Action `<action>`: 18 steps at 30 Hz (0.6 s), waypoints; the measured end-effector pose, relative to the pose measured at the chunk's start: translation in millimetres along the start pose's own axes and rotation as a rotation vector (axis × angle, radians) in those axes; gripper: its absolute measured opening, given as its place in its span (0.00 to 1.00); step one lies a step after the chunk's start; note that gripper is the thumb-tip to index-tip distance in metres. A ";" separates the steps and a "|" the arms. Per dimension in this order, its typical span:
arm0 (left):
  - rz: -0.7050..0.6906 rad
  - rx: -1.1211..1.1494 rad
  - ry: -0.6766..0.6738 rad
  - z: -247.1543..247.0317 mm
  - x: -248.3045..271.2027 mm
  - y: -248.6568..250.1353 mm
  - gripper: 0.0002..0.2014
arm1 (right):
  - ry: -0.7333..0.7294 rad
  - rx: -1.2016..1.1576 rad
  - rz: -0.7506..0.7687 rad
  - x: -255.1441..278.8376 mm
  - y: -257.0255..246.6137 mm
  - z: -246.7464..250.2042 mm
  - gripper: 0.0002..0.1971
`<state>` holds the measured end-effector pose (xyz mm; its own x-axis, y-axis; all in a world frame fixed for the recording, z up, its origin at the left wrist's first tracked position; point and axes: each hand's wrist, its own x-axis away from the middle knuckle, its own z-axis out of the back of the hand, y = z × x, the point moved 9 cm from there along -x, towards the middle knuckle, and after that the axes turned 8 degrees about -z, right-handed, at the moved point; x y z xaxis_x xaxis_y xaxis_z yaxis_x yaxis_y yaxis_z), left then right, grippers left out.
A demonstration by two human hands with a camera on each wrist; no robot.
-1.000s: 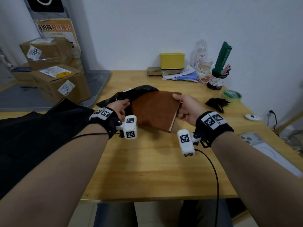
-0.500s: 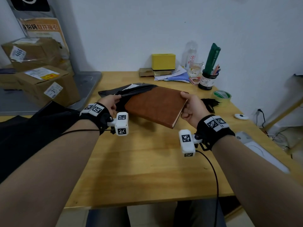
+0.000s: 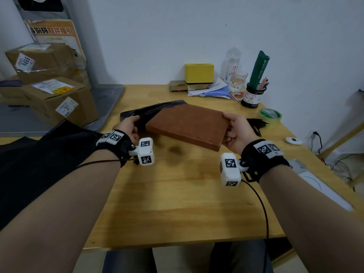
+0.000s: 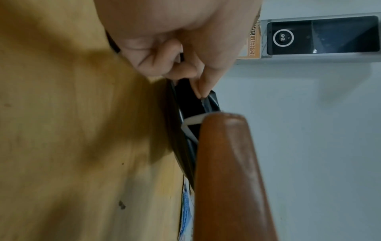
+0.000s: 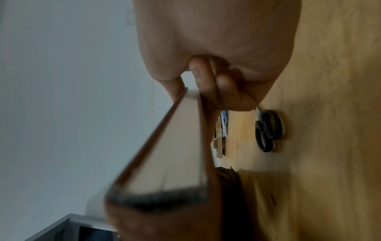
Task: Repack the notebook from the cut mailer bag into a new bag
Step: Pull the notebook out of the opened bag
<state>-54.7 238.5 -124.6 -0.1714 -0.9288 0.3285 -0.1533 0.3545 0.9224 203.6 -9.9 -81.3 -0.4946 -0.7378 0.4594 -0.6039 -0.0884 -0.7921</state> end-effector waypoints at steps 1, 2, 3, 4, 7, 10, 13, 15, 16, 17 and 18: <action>-0.007 0.007 0.031 3.2 -2.4 2.3 0.08 | -0.001 0.008 -0.006 1.2 0.6 0.9 0.08; -0.015 0.000 0.051 5.5 -3.3 4.4 0.09 | -0.005 0.013 -0.014 2.9 1.6 2.3 0.08; -0.020 -0.008 0.054 6.0 -4.5 5.9 0.09 | -0.010 0.021 -0.021 4.8 1.9 4.2 0.08; -0.016 -0.018 0.049 5.5 -5.6 6.3 0.09 | -0.014 0.029 -0.026 7.4 1.3 6.7 0.08; 0.019 -0.045 0.019 5.5 -8.7 3.7 0.10 | -0.016 0.036 -0.034 13.7 -4.9 16.3 0.08; 0.079 -0.073 -0.060 4.3 -8.8 -2.2 0.11 | -0.023 -0.005 -0.033 15.7 -10.8 25.3 0.11; 0.106 -0.061 -0.082 4.2 -4.2 -5.5 0.12 | -0.024 -0.101 -0.001 12.6 -15.6 30.3 0.13; 0.073 -0.036 -0.056 3.4 4.1 -1.3 0.12 | -0.020 -0.194 0.021 8.3 -17.2 30.5 0.13; 0.061 -0.010 -0.033 3.0 8.8 0.6 0.12 | -0.021 -0.239 0.027 5.9 -17.7 29.7 0.14; 0.054 0.018 -0.021 1.4 13.7 2.0 0.14 | -0.018 -0.279 0.027 2.6 -17.9 28.7 0.15; 0.055 0.045 -0.029 -2.5 18.6 3.5 0.16 | -0.011 -0.317 0.020 -0.9 -18.0 27.6 0.16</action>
<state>-56.0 222.2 -114.7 -0.2090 -0.9045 0.3717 -0.1863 0.4100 0.8929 232.2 -26.1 -78.5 -0.5024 -0.7448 0.4392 -0.7599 0.1381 -0.6352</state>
